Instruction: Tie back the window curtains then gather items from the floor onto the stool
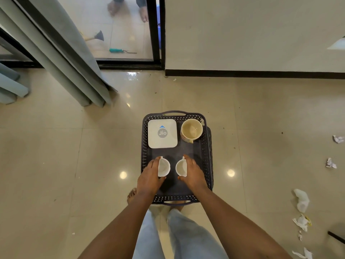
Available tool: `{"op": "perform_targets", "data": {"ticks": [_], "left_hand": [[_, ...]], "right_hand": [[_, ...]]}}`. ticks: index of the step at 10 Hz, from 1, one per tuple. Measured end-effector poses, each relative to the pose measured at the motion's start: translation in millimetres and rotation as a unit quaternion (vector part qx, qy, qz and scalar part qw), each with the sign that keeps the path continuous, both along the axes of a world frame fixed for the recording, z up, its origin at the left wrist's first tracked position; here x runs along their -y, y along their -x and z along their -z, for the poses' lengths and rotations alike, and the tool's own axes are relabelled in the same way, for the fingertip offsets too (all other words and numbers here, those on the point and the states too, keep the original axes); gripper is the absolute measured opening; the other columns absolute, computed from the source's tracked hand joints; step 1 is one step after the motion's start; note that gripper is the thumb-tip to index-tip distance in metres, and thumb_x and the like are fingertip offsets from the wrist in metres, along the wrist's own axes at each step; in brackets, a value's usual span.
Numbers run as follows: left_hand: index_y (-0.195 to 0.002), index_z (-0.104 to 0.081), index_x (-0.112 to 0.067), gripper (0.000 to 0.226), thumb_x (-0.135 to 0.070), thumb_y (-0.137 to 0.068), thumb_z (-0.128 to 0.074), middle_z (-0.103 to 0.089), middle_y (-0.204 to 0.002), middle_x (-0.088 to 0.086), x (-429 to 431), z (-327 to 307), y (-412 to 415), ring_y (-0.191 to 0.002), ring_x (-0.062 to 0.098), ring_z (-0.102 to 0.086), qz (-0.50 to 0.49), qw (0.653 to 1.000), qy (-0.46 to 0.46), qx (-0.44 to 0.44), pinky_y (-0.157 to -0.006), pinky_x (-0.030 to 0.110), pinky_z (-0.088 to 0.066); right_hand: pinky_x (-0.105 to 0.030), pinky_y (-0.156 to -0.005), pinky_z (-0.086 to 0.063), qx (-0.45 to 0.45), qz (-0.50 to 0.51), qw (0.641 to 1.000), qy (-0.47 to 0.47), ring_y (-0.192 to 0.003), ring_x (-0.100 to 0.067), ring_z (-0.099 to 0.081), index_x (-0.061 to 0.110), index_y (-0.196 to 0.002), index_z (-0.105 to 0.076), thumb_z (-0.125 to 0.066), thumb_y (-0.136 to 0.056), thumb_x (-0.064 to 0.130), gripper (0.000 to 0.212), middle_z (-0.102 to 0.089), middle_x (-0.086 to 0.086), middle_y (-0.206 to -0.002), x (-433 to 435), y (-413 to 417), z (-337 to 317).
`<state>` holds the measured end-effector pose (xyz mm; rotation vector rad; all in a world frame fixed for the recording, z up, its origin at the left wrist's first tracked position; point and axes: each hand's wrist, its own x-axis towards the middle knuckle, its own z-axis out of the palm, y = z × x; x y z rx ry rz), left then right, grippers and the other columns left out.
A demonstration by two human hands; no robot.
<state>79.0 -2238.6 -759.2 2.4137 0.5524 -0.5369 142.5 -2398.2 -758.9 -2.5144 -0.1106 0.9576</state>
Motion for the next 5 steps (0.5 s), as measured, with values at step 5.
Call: {"op": "perform_targets", "data": {"ticks": [5], "left_hand": [[-0.152, -0.010, -0.023, 0.100, -0.027, -0.078, -0.077, -0.017, -0.159, 0.005, 2.0, -18.0, -4.0, -0.145, 0.025, -0.021, 0.002, 0.999, -0.018, -0.026, -0.109, 0.042, -0.037]], "right_hand": [[-0.041, -0.105, -0.036, -0.020, 0.002, 0.998, 0.067, -0.135, -0.028, -0.033, 0.011, -0.150, -0.009, -0.079, -0.073, 0.030, 0.106, -0.033, -0.011, -0.148, -3.6, -11.7, -27.6]]}}
